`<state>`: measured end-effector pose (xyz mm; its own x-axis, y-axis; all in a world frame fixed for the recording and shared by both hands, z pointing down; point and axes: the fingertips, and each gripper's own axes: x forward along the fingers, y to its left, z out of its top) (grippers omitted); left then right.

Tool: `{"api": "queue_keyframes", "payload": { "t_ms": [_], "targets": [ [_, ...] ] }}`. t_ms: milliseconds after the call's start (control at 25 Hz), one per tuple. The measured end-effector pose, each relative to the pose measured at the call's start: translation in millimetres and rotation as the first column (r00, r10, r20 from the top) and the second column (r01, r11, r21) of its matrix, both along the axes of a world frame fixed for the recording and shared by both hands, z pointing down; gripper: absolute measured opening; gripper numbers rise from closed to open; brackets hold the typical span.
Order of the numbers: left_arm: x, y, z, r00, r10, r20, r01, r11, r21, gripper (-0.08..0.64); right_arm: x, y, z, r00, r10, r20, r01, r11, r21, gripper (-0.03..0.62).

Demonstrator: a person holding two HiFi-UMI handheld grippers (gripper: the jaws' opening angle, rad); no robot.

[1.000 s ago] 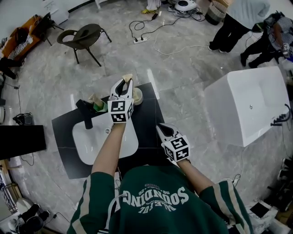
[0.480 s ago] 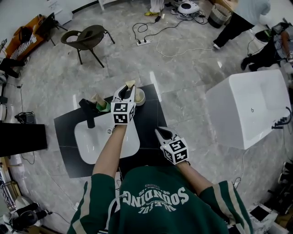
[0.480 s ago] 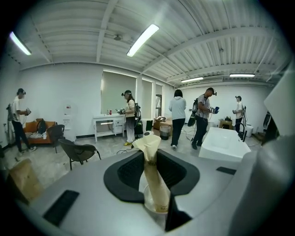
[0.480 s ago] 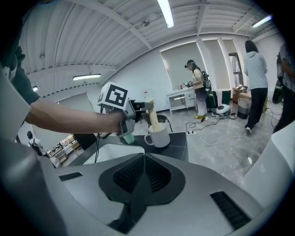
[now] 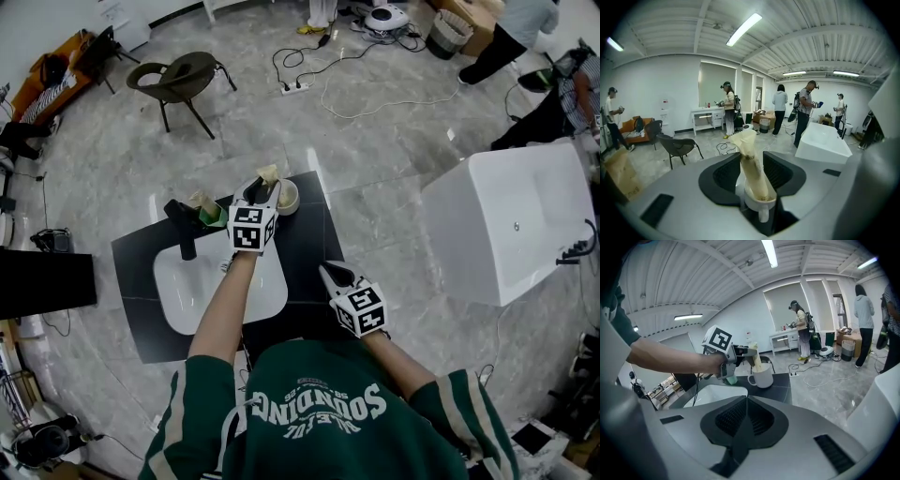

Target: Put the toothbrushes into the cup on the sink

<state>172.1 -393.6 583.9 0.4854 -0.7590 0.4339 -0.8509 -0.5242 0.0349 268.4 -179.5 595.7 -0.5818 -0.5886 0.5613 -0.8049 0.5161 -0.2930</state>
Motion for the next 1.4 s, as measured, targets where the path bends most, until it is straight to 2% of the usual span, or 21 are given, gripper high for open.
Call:
{"api": "queue_keyframes", "payload": {
  "t_ms": [120, 360, 640, 800, 920, 1400],
  "targets": [
    [-3, 5, 3, 1.000, 0.000, -0.003, 0.000, 1.000, -0.021, 0.170, -5, 0, -4, 1.000, -0.003, 0.007, 0.003, 1.000, 0.002, 0.043],
    [-11, 24, 9, 1.000, -0.012, -0.028, 0.011, 0.999, -0.042, 0.176, -16, 2, -3, 1.000, -0.017, -0.015, 0.017, 1.000, 0.011, 0.043],
    [-28, 54, -1, 0.999, 0.020, -0.035, -0.020, 1.000, -0.017, 0.171, -43, 1, -12, 1.000, -0.014, -0.023, 0.015, 0.999, 0.033, 0.043],
    [-46, 82, -11, 0.999, 0.043, -0.032, -0.043, 0.999, 0.000, 0.056, -66, 4, -19, 1.000, -0.023, -0.019, 0.024, 0.999, 0.037, 0.043],
    [-64, 105, -12, 0.998, 0.062, -0.020, -0.062, 0.998, 0.009, 0.011, -88, 6, -24, 0.999, -0.024, -0.021, 0.025, 0.998, 0.062, 0.043],
    [-168, 164, -15, 0.998, 0.016, -0.054, -0.016, 1.000, 0.003, 0.011, -182, 18, -33, 0.999, -0.044, -0.019, 0.046, 0.993, 0.104, 0.043]
  ]
}}
